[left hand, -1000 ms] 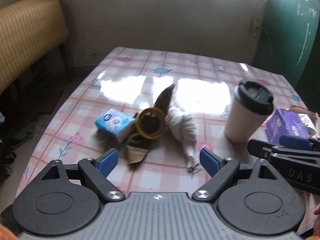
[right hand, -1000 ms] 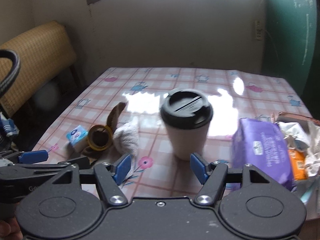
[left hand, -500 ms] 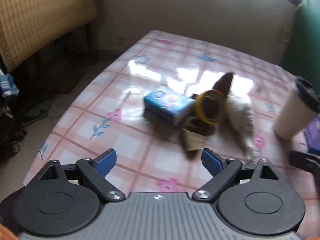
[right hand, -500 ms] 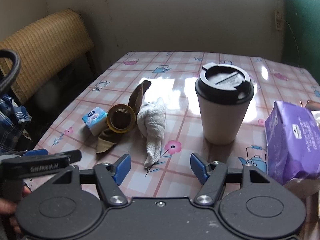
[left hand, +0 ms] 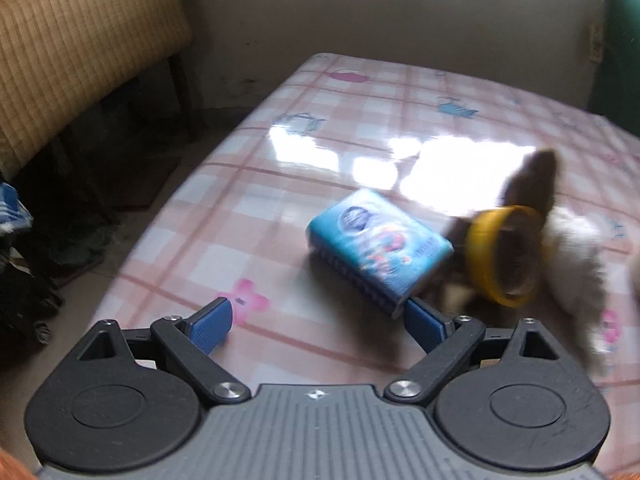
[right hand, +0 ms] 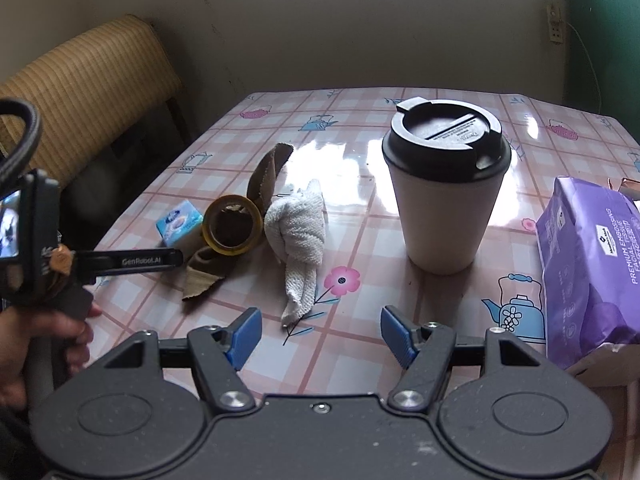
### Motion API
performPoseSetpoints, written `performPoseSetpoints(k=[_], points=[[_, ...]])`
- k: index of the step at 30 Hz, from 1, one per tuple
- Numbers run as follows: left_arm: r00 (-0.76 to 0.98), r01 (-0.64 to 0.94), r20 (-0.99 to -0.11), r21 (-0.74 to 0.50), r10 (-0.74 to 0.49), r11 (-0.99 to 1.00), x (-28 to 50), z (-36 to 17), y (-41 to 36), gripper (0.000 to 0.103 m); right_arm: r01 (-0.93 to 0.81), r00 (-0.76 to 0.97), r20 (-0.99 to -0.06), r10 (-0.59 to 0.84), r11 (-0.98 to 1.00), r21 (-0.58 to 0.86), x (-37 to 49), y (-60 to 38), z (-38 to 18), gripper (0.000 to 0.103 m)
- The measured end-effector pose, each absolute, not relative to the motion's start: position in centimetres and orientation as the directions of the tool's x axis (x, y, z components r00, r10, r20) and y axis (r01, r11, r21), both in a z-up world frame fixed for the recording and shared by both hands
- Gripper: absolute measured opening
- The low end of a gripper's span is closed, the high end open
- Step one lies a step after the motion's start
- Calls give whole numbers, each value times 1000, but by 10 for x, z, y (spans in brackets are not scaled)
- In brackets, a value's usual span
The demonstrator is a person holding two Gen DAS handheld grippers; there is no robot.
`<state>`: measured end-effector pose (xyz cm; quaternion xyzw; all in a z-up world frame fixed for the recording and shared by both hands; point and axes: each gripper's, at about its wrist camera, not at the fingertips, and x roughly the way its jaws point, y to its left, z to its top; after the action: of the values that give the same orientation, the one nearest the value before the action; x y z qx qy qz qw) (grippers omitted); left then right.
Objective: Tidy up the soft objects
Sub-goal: 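Grasp the blue tissue pack with the left tool while the right tool grasps the yellow tape roll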
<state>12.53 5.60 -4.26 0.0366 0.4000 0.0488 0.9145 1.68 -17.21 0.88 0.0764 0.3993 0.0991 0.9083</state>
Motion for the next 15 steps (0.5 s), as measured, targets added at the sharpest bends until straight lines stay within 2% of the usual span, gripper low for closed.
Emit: performPoseSetpoints(k=[3,6,9,15], points=[[660,-141,-723,147,204,979,133,-44,79,96,-119,658,-712,246,967,224,19,-171,7,78],[682,-158,-718,42,140,987,131,-33,99,96,-132,653,-711,260,964,232,22,-168,4,78],[721,-82,-689,18,72,996,135,-24,92,101,-140,643,-716,273,960,241,27,-163,0,78],[731,34,-681,106,48,994,157,-26,54,103,-174,634,-718,287,958,230,28,-153,0,78]])
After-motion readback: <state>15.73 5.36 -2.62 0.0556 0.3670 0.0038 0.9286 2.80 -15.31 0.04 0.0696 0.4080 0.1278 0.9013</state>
